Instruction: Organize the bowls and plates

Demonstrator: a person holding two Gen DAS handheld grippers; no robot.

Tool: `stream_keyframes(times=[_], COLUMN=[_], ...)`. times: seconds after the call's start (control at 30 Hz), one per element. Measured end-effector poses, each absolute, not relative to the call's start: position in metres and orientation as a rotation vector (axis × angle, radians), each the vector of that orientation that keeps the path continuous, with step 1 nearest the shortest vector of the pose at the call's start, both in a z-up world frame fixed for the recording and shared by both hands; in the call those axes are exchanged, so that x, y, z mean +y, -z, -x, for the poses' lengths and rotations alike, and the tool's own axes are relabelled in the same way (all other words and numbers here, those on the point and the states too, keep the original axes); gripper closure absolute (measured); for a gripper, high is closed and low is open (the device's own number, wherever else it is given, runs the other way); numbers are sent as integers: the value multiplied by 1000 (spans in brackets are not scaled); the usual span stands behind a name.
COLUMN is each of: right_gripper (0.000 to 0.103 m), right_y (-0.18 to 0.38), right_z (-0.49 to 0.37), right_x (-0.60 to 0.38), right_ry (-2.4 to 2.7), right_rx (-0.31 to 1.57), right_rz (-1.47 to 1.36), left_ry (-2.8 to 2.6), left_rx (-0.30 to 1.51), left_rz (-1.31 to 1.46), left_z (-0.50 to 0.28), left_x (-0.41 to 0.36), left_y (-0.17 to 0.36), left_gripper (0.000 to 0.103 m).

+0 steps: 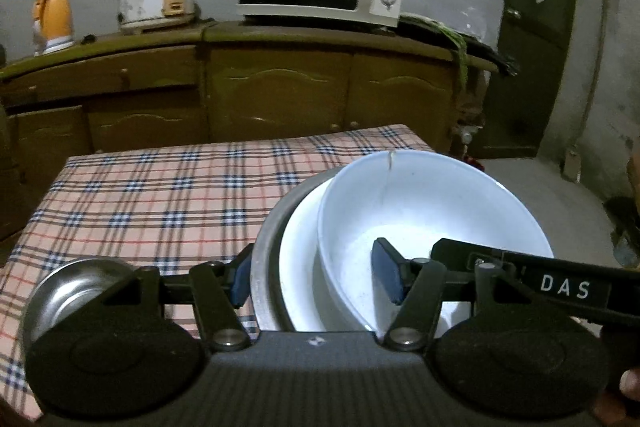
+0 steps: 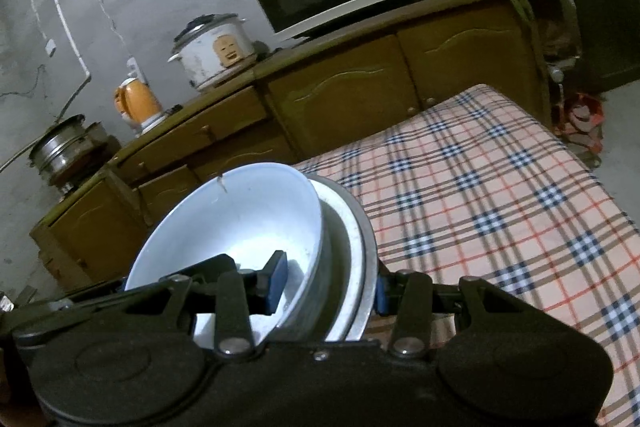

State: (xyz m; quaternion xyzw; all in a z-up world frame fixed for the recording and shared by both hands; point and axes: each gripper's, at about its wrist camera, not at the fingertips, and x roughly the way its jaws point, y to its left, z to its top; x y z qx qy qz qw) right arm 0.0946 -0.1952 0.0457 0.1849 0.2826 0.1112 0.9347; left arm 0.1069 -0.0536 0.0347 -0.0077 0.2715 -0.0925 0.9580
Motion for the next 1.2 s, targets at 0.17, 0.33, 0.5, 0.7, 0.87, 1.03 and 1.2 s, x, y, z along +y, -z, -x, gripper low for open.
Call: stream_keyframes(times=[0.17, 0.33, 0.5, 0.7, 0.87, 1.03, 1.2], right_gripper=[52, 52, 52, 52, 52, 52, 52], right_y=[-49, -52, -54, -52, -47, -42, -34], right_z=[-95, -95, -96, -98, -102, -107, -114], right_x=[-173, -151, -128, -100, -73, -47, -20], right_ry=[-265, -300, -334, -373, -403, -434, -463], right_rx=[583, 586, 591, 602, 622, 633, 651], right_rz=[-365, -348, -331, -314, -297, -285, -269], left_ry=[149, 114, 81, 41, 9, -26, -56], left_rx=[543, 532, 526, 527, 536, 541, 554], left_rz=[26, 39, 53, 71, 85, 98, 112], left_z=[-100, -95, -90, -84, -81, -79, -79], left_x=[-36, -19, -1, 24, 45, 67, 88], left_y=[-38, -42, -43, -42, -39, -36, -31], left_gripper=[41, 41, 41, 41, 41, 41, 41])
